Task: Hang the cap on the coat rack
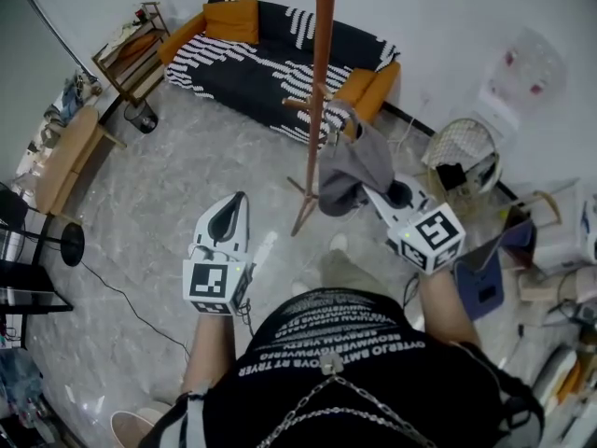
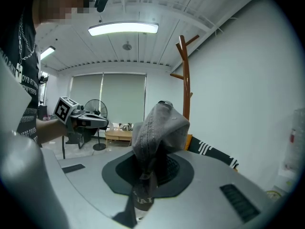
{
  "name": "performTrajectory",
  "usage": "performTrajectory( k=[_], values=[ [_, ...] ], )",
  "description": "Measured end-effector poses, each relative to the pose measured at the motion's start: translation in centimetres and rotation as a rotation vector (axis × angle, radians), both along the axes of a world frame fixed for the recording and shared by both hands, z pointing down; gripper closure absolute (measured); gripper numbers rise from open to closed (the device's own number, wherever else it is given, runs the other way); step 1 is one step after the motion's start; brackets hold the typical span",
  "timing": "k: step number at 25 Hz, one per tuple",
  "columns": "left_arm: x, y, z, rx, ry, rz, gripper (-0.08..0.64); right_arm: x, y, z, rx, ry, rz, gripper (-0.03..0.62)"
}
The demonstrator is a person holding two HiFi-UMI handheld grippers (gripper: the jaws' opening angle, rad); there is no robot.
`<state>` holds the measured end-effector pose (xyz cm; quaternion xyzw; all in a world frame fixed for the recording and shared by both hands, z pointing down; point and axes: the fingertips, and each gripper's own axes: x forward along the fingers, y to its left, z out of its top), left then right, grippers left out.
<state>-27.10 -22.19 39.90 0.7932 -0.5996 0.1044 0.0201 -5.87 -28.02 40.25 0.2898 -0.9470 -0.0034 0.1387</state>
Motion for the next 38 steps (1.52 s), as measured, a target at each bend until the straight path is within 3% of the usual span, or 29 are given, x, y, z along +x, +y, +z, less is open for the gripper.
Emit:
performTrajectory(
  k=[7, 28, 38],
  values=[
    [-1.8, -1.7, 0.3, -0.022, -0.007, -0.042, 0.557, -0.7, -2.2, 0.2, -0.014, -0.012, -0.014, 0.56],
    [-0.8, -11.2, 1.3, -0.069, -0.022, -0.027, 0.557, -1.8, -10.8, 5.2, -0.13, 0.004, -0.052, 0.56],
    [-0.5, -13.3, 2.7, -0.101, -0.029, -0.023, 0.557, -2.3, -12.7, 7.8, -0.182, 0.011, -0.065, 0.56]
  ],
)
